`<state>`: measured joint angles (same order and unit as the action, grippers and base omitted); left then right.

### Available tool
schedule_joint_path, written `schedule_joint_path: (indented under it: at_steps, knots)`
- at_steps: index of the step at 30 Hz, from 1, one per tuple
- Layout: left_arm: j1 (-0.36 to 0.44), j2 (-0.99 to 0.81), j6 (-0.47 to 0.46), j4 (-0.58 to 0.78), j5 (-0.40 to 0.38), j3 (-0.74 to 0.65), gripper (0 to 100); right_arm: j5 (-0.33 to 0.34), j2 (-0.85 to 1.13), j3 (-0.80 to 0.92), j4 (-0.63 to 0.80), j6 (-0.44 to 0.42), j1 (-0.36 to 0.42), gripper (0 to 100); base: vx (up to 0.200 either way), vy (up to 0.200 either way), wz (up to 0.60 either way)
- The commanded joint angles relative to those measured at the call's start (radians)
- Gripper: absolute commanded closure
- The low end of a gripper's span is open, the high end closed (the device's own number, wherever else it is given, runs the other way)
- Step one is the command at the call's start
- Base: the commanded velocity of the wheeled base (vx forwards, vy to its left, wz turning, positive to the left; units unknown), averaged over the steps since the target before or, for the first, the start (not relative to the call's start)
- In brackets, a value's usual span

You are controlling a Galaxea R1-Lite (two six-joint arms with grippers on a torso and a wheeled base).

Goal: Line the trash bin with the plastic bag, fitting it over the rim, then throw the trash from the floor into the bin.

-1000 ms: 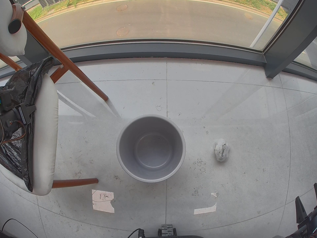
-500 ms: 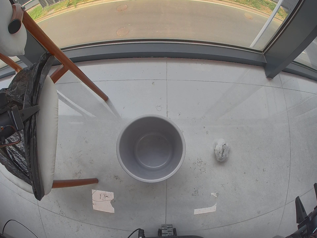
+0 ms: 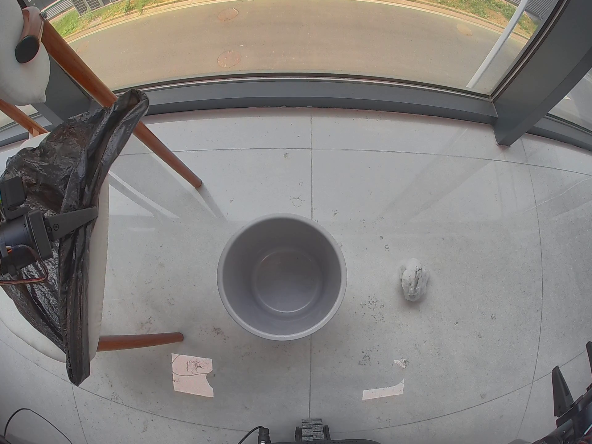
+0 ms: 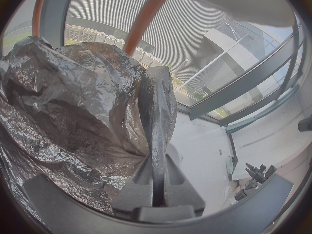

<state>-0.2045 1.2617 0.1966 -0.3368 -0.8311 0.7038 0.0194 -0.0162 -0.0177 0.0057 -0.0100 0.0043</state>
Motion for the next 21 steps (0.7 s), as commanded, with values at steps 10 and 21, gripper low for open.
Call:
schedule_joint_path:
  at_steps: [10,21]
  knots:
    - [0.252,-0.001,0.003,0.012,0.01,-0.001,100,0.001,0.016,0.018,0.0,0.001,0.002,0,0.0,0.0,0.0]
    - [0.476,0.047,0.003,0.013,0.012,0.005,100,0.001,0.016,0.018,0.0,0.001,0.0,0,0.0,0.0,0.0]
